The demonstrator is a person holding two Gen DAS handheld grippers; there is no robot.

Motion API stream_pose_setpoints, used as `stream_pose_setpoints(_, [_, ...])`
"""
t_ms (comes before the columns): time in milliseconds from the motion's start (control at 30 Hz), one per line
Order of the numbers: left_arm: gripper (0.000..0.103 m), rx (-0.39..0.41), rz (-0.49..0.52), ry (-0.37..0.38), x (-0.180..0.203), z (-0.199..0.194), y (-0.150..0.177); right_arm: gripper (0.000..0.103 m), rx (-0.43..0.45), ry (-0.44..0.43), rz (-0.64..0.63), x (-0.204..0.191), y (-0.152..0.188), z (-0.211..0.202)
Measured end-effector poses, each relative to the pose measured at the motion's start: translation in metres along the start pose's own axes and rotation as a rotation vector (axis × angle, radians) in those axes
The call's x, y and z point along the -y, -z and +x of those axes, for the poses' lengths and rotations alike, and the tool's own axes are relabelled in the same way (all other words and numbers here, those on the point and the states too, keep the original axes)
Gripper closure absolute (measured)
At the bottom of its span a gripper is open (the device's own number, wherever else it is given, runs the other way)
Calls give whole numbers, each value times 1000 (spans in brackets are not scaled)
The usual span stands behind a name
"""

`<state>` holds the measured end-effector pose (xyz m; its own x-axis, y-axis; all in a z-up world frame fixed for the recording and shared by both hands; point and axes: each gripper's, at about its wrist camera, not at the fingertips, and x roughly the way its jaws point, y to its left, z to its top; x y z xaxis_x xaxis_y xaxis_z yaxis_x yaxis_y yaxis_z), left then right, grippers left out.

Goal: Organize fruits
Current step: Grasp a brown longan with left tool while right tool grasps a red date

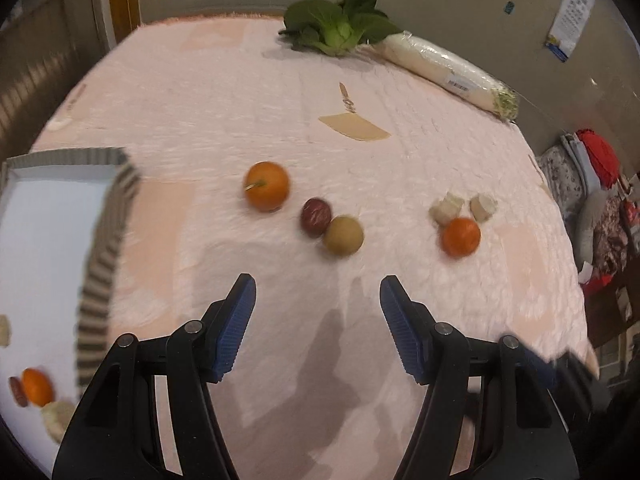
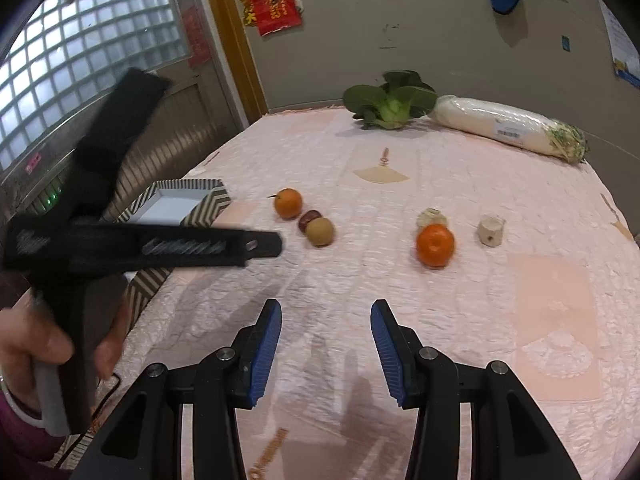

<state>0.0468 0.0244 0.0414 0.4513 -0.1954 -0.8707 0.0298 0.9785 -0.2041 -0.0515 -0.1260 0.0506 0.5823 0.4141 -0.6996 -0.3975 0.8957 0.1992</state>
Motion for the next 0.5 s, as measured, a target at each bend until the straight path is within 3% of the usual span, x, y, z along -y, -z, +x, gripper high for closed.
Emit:
stream_pose_setpoints(133, [38, -52, -35, 10, 7, 26, -17, 58, 7, -9, 30, 16, 1, -3])
stream_pose_setpoints(367, [38, -44, -39, -6, 16, 41, -26, 58, 18, -25, 52, 33, 4, -7])
stream_pose_setpoints(433, [50, -30, -31, -19, 18, 41, -26, 58, 19, -27, 63, 37, 4, -6])
stream_pose_setpoints(467, [68, -28, -35, -19, 17, 41, -26, 58, 20, -28, 68, 38, 4, -6])
stream_pose_setpoints(500, [76, -30, -42, -6, 14, 40, -26, 58, 21, -30, 74, 40, 4, -5])
